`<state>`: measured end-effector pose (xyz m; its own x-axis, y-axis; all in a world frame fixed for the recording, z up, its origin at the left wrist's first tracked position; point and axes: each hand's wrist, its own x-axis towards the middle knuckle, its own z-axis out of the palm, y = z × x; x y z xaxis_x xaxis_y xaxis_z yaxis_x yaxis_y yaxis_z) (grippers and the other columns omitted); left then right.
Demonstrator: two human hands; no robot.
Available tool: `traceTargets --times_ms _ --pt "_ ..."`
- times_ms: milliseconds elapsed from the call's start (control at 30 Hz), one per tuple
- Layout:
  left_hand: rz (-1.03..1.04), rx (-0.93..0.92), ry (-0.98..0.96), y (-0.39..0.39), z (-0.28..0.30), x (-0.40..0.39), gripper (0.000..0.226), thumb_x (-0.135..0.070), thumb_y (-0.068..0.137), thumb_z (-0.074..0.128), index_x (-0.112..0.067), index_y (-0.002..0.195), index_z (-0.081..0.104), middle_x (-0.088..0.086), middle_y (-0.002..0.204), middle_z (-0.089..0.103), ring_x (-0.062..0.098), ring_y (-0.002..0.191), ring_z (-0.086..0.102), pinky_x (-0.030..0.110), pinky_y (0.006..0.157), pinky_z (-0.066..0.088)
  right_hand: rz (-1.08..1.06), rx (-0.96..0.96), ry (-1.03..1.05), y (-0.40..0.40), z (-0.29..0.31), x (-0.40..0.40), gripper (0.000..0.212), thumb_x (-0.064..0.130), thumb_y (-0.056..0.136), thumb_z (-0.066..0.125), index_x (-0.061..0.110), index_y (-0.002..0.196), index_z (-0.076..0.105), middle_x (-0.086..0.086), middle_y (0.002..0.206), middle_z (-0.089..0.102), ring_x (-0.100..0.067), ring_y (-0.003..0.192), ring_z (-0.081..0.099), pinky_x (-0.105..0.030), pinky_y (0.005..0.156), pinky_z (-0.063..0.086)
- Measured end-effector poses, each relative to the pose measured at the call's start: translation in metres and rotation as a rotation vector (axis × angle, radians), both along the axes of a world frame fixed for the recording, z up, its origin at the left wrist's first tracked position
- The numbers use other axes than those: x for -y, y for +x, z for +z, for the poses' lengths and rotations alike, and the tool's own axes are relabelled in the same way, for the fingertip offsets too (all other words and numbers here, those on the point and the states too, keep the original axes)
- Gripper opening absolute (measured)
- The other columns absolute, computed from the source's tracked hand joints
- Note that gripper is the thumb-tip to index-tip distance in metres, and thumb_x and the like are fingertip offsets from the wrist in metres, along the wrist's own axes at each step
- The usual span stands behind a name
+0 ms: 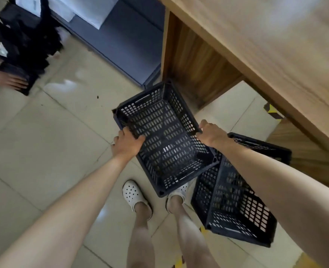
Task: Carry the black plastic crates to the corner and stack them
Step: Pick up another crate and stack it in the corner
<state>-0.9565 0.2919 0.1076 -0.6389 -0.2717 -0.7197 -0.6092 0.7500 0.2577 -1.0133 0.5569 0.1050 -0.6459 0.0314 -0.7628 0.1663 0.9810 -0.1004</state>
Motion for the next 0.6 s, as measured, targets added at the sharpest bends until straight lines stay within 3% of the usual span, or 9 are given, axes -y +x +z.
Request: traceTargets --times_ms 300,600 --pt "0.404 0.054 0.136 -0.004 -0.113 -0.003 0.099 -0.053 0.082 0.067 -0.015 0.153 0.01 0.009 0.157 0.017 0.038 0.14 0.028 0.053 0.113 0.031 -0.141 -0.001 -0.024 -0.03 -0.09 -0.009 0.058 0.033 0.097 0.051 0.011 0.145 0.028 -0.015 0.144 0.043 -0.035 0.127 0.048 -0.046 0.103 0.043" --pt "0.646 0.121 0.284 0.016 -0.178 0.0 0.1 -0.041 0.08 0.076 -0.013 0.151 0.01 0.013 0.151 0.034 0.036 0.135 0.038 0.052 0.103 0.04 -0.323 0.09 -0.063 -0.027 -0.148 -0.01 0.059 0.032 0.098 0.052 0.006 0.145 0.028 -0.017 0.142 0.043 -0.034 0.128 0.044 -0.043 0.103 0.038"
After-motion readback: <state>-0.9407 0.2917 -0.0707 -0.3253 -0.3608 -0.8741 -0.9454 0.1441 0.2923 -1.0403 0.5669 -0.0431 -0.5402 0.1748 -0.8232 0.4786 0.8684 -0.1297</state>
